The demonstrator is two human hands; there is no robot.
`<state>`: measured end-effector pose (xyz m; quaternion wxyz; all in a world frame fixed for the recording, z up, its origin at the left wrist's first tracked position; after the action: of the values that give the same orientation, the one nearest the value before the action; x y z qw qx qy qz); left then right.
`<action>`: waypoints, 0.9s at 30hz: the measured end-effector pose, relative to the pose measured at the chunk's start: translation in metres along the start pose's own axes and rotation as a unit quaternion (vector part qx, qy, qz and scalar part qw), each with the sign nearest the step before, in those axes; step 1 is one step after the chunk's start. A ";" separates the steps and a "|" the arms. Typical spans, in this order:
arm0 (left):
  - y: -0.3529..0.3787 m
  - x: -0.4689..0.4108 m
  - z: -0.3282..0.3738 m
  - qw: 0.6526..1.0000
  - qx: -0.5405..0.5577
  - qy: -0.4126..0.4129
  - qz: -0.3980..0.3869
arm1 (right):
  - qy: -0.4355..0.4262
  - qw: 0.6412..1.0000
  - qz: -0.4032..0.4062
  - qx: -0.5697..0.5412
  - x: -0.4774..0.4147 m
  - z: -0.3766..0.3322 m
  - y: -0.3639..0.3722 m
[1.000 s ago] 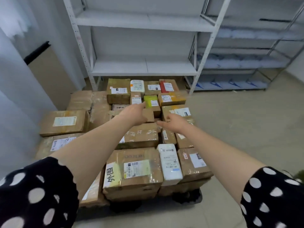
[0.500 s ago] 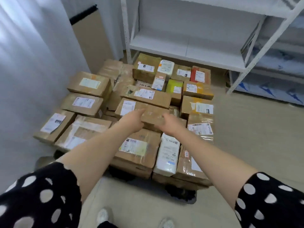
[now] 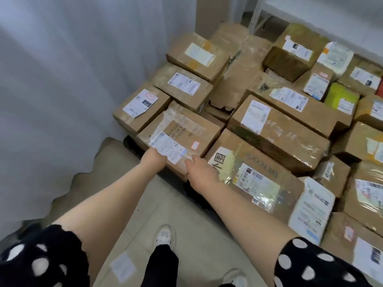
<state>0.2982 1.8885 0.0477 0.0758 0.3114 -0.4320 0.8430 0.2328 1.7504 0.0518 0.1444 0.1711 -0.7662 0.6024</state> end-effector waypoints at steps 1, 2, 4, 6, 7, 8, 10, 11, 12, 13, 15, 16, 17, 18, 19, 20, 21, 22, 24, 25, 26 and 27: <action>0.004 -0.015 -0.009 0.999 0.028 -0.016 0.001 | -0.008 1.000 -0.001 0.023 -0.013 -0.005 0.011; 0.007 -0.027 -0.016 0.998 0.058 -0.038 0.001 | -0.013 0.999 0.007 0.047 -0.023 -0.010 0.018; 0.012 -0.046 -0.029 0.989 0.119 -0.087 0.004 | -0.009 0.994 0.039 0.102 -0.046 -0.016 0.036; 0.016 -0.065 -0.037 0.979 0.172 -0.112 0.002 | 0.007 0.990 0.015 0.138 -0.066 -0.019 0.055; 0.018 -0.073 -0.039 0.973 0.197 -0.122 -0.001 | 0.014 0.989 0.014 0.144 -0.073 -0.019 0.061; 0.020 -0.080 -0.040 0.966 0.220 -0.133 -0.006 | 0.022 0.987 0.021 0.161 -0.079 -0.019 0.067; 0.022 -0.090 -0.040 0.951 0.261 -0.164 -0.016 | 0.037 0.983 -0.012 0.179 -0.081 -0.022 0.068; 0.024 -0.093 -0.040 0.944 0.277 -0.176 -0.023 | 0.015 0.986 -0.005 0.165 -0.085 -0.020 0.077; 0.025 -0.096 -0.039 0.938 0.290 -0.185 -0.032 | 0.004 0.988 -0.028 0.149 -0.087 -0.019 0.078; 0.027 -0.099 -0.039 0.933 0.305 -0.189 -0.039 | 0.006 0.990 -0.039 0.138 -0.090 -0.017 0.081; 0.033 -0.108 -0.041 0.923 0.332 -0.188 -0.049 | 0.009 0.990 -0.032 0.140 -0.092 -0.018 0.083; 0.035 -0.111 -0.041 0.919 0.344 -0.187 -0.050 | 0.012 0.991 -0.029 0.133 -0.093 -0.019 0.086; 0.037 -0.114 -0.042 0.912 0.360 -0.189 -0.047 | 0.014 0.991 -0.028 0.128 -0.093 -0.021 0.087; 0.039 -0.116 -0.041 0.905 0.375 -0.194 -0.044 | 0.019 0.991 -0.026 0.126 -0.094 -0.021 0.088; 0.040 -0.119 -0.041 0.898 0.390 -0.199 -0.040 | 0.023 0.992 -0.021 0.123 -0.094 -0.020 0.089; 0.040 -0.120 -0.040 0.894 0.398 -0.204 -0.038 | 0.027 0.993 -0.017 0.117 -0.095 -0.020 0.089; 0.041 -0.121 -0.039 0.890 0.404 -0.209 -0.038 | 0.026 0.993 -0.017 0.115 -0.096 -0.019 0.090; 0.040 -0.121 -0.037 0.887 0.408 -0.213 -0.039 | 0.027 0.993 -0.017 0.113 -0.098 -0.018 0.090; 0.040 -0.123 -0.034 0.885 0.413 -0.213 -0.042 | 0.027 0.993 -0.017 0.110 -0.100 -0.017 0.089; 0.040 -0.124 -0.033 0.883 0.415 -0.215 -0.044 | 0.028 0.994 -0.014 0.108 -0.101 -0.017 0.087; 0.040 -0.124 -0.032 0.881 0.418 -0.217 -0.045 | 0.030 0.993 -0.012 0.111 -0.102 -0.017 0.086; 0.041 -0.126 -0.031 0.880 0.420 -0.217 -0.044 | 0.032 0.993 -0.012 0.114 -0.103 -0.016 0.086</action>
<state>0.3673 1.9055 -0.0679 -0.1207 0.5083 -0.0289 0.8522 0.2885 1.7934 -0.0638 0.1557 0.1762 -0.6855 0.6890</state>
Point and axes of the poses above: each hand's wrist, its own x-axis away from the middle knuckle, its own y-axis out of the palm, z = x × y, the point moved 1 cm from there along -x, towards the middle knuckle, and after that the axes turned 6 degrees about z, right-handed, at the moved point
